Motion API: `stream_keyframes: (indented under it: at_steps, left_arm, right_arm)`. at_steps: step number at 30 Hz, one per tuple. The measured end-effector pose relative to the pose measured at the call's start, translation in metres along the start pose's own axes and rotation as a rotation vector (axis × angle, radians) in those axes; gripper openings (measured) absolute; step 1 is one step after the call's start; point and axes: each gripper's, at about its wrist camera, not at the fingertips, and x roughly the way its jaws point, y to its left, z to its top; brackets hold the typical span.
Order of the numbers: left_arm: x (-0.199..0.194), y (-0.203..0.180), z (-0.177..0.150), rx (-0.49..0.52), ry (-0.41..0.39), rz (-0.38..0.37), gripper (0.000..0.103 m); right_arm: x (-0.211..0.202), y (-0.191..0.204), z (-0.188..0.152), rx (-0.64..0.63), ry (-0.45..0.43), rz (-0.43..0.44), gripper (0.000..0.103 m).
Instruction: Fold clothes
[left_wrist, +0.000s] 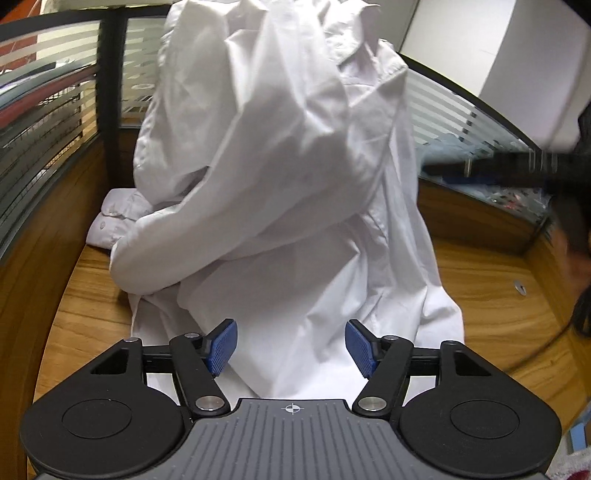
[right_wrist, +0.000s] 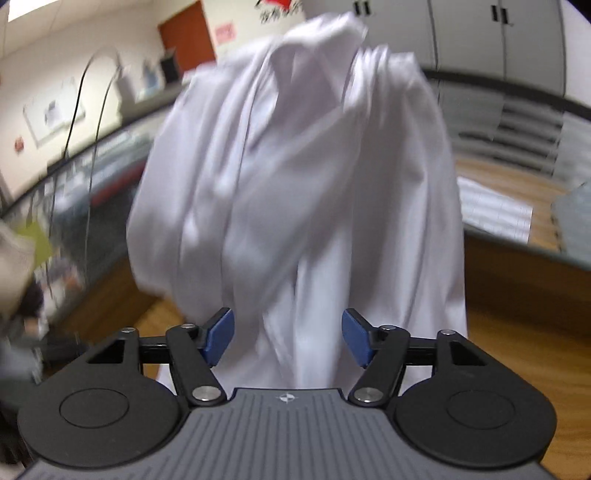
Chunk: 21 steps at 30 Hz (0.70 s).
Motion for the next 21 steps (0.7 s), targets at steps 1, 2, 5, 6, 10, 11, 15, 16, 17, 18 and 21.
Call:
stream_keyframes:
  at_steps: [1,2,5,6,10,11,15,16,17,18,21]
  left_arm:
    - [0.0,0.002,0.001,-0.003,0.001,0.003,0.067]
    - [0.001,0.003,0.002,-0.003,0.0,0.008,0.067]
    - [0.002,0.008,0.005,-0.007,0.001,0.024,0.068]
    - [0.002,0.009,0.005,-0.01,-0.001,0.029,0.068]
    - [0.003,0.014,0.003,-0.028,-0.002,0.025,0.068]
    - [0.003,0.015,0.002,-0.032,0.001,0.022,0.068]
    - [0.007,0.017,0.0,-0.038,0.02,0.012,0.068]
    - [0.007,0.016,0.0,-0.034,0.024,0.009,0.068]
    - [0.008,0.016,0.0,-0.03,0.028,0.007,0.068]
    - [0.009,0.016,0.0,-0.026,0.03,0.005,0.068]
    - [0.01,0.016,0.001,-0.024,0.03,0.007,0.068]
  right_arm:
    - [0.0,-0.001,0.011,0.016,-0.026,0.0,0.073]
    - [0.0,-0.003,0.021,0.027,-0.049,0.001,0.073]
    - [0.002,-0.006,0.055,0.034,-0.108,-0.01,0.073]
    - [0.005,-0.006,0.067,0.034,-0.124,-0.017,0.073]
    - [0.015,0.0,0.101,0.02,-0.158,-0.024,0.073]
    - [0.018,0.002,0.108,0.016,-0.161,-0.022,0.073]
    - [0.033,0.009,0.13,0.006,-0.158,-0.029,0.071]
    - [0.038,0.009,0.133,0.012,-0.157,-0.029,0.068]
    - [0.043,0.009,0.136,0.018,-0.153,-0.029,0.065]
    - [0.047,0.009,0.14,0.026,-0.147,-0.03,0.057]
    - [0.059,0.008,0.147,0.041,-0.13,-0.041,0.015]
